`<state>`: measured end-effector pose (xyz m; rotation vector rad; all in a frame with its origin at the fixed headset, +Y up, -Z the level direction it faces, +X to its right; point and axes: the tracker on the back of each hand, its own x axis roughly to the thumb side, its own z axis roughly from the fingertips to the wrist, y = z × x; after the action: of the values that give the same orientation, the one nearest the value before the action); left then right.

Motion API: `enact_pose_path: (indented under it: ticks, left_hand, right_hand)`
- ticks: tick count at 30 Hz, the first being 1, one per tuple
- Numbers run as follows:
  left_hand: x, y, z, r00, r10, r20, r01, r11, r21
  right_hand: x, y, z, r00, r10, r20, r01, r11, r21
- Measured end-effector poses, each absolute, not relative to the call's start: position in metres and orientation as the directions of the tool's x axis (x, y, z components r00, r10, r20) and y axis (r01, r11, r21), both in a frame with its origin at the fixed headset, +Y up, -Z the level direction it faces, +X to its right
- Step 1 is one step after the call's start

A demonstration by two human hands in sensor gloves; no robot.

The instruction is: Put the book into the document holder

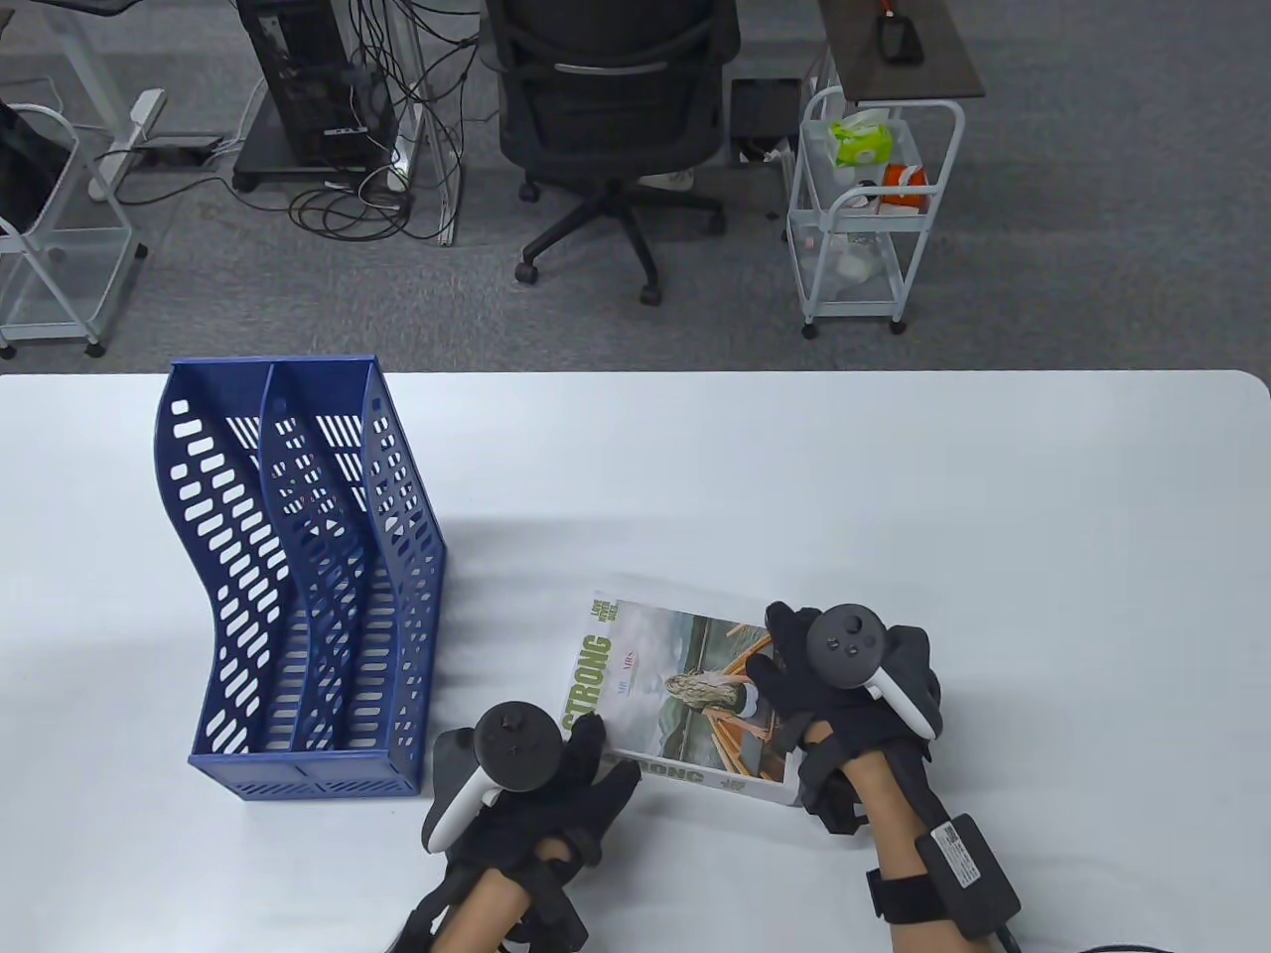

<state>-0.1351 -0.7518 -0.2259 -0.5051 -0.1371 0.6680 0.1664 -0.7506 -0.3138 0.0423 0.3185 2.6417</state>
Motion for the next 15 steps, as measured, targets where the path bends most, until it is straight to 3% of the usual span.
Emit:
enact_pose_path:
  ticks: [7, 12, 15]
  left_hand:
    - [-0.133, -0.754, -0.226, 0.798, 0.602, -0.034, -0.539, 0.688, -0.486]
    - [-0.134, -0.756, -0.227, 0.786, 0.616, -0.046, -0.559, 0.678, -0.477]
    - [-0.135, -0.760, -0.230, 0.796, 0.603, -0.042, -0.551, 0.695, -0.463]
  right_hand:
    - [0.176, -0.754, -0.290, -0.900, 0.435, 0.020, -0.413, -0.869, 0.271]
    - [0.177, -0.750, -0.279, -0.863, 0.504, -0.026, -0.481, -0.805, 0.349]
    - [0.176, -0.744, -0.273, -0.885, 0.466, -0.005, -0.442, -0.837, 0.323]
